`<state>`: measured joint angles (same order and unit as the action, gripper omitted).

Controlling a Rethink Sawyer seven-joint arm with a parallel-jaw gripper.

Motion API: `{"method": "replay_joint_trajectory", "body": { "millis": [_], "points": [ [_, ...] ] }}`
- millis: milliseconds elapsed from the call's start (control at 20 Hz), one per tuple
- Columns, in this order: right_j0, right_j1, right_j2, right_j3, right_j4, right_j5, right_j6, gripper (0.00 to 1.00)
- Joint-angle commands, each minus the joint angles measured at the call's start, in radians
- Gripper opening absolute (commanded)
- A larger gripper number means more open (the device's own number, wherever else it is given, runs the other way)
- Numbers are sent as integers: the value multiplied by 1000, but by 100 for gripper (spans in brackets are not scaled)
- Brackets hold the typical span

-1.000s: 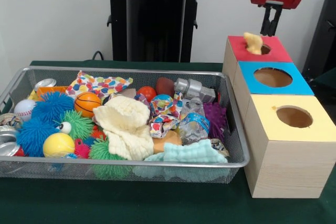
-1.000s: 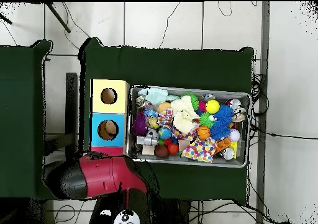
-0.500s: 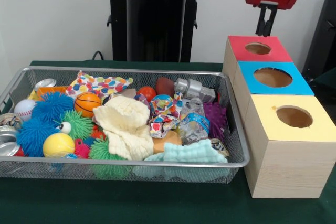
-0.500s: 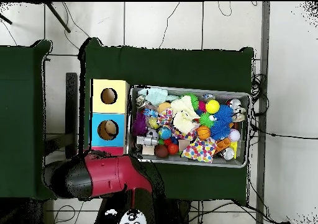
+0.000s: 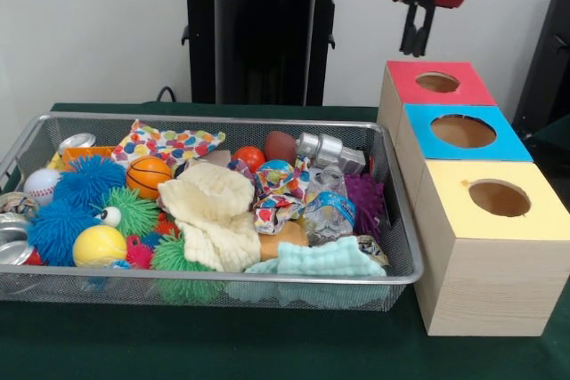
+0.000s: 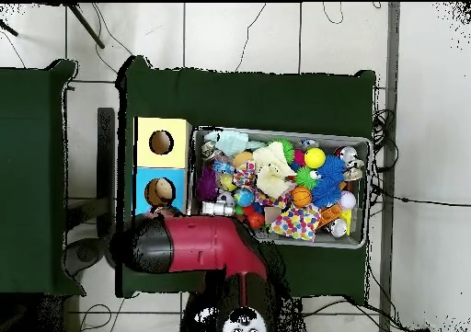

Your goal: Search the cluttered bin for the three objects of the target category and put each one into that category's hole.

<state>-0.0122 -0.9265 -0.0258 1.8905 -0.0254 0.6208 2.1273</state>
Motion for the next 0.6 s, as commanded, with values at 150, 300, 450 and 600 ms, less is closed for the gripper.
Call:
{"method": "replay_joint_trajectory", "body": {
  "millis": [150, 300, 450, 600],
  "points": [
    [-178, 27, 62, -99, 11, 27, -24, 0],
    [-195, -17, 56, -11, -6, -24, -18, 0],
    [-232, -43, 59, 68, -42, -77, -47, 0],
    [-275, -22, 82, 138, -74, -202, -43, 0]
  ]
}}
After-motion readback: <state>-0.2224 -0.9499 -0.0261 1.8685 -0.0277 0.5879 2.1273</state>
